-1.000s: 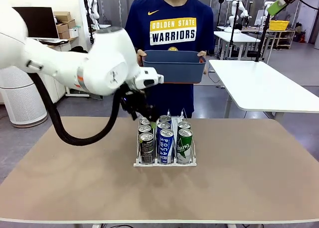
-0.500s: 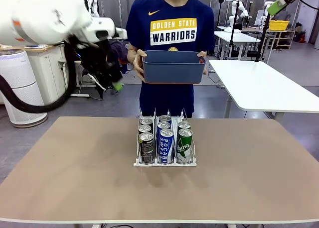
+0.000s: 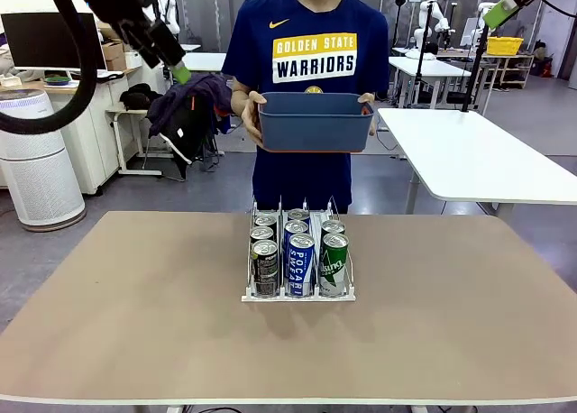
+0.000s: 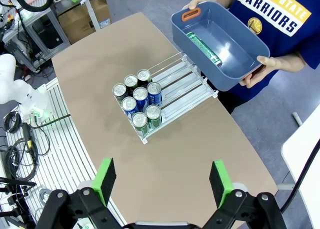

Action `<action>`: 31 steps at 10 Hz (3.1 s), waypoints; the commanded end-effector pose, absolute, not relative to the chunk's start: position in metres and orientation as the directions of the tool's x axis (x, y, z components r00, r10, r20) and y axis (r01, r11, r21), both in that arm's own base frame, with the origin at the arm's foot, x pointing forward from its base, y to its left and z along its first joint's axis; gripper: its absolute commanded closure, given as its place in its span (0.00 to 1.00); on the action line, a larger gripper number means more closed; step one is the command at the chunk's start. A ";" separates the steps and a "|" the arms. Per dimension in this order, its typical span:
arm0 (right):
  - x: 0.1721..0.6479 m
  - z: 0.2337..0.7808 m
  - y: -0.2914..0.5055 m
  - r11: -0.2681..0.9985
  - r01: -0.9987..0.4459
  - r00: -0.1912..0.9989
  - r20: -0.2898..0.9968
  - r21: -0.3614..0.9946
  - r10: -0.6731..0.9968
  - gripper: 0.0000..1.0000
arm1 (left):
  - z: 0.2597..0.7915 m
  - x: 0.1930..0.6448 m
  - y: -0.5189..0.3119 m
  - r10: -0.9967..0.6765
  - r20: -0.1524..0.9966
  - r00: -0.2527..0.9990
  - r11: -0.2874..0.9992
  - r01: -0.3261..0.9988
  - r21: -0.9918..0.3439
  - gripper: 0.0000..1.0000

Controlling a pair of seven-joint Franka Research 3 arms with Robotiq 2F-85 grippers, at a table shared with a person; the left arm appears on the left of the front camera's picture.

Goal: Fill the beverage cans into the dispenser.
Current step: Pick up the Sprite handed by the human.

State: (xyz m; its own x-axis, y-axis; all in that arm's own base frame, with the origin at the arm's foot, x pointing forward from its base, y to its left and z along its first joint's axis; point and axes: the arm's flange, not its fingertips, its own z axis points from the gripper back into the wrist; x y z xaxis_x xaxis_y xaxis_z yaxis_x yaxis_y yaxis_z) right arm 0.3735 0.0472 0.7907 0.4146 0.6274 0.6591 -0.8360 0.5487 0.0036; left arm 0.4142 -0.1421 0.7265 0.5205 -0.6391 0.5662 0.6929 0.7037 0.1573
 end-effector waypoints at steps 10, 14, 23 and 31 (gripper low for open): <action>0.373 0.790 0.048 0.548 -0.836 0.415 0.659 0.004 0.628 0.00 | 0.755 0.405 -0.145 -0.634 0.608 0.478 0.688 0.707 0.162 0.00; 0.373 0.790 0.048 0.548 -0.836 0.415 0.659 0.004 0.628 0.00 | 0.792 0.384 -0.143 -0.644 0.651 0.401 0.645 0.742 0.180 0.00; 0.373 0.790 0.048 0.548 -0.836 0.415 0.659 0.004 0.628 0.00 | 0.805 0.380 -0.138 -0.630 0.659 0.411 0.670 0.716 0.194 0.00; 0.373 0.790 0.048 0.548 -0.836 0.415 0.659 0.004 0.628 0.00 | 0.805 0.380 -0.138 -0.630 0.659 0.411 0.670 0.716 0.194 0.00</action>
